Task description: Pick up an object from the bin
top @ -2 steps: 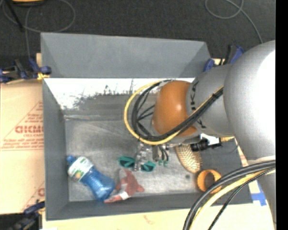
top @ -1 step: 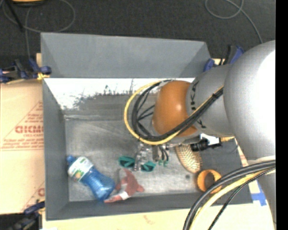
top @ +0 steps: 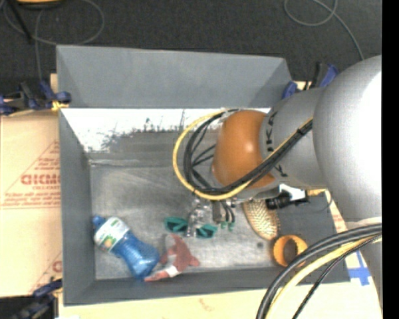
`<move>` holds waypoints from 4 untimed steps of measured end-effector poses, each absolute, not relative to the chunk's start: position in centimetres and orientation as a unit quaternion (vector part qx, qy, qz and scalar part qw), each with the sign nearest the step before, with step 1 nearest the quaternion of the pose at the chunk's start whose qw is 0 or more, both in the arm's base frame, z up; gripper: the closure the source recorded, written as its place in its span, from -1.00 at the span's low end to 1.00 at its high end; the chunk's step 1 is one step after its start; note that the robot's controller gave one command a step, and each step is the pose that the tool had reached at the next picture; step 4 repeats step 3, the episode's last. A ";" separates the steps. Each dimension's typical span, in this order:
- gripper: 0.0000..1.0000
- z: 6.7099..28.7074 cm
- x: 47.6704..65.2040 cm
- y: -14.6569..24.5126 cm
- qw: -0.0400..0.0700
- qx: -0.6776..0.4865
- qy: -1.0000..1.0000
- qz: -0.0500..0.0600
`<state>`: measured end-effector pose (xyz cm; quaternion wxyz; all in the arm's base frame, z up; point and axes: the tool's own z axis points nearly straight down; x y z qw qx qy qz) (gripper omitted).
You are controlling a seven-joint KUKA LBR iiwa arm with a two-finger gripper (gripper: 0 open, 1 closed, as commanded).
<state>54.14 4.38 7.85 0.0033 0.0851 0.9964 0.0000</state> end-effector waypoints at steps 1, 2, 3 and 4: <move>1.00 9.2 54.1 4.4 0.001 0.085 0.996 0.000; 1.00 10.8 54.0 4.4 -0.002 0.084 0.996 0.000; 1.00 13.7 54.1 4.4 0.000 0.084 0.996 0.001; 1.00 13.7 54.1 4.4 0.000 0.084 0.996 0.001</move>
Offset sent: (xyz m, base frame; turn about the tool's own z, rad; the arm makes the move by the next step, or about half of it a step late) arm 0.0000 -0.0001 0.1131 0.0000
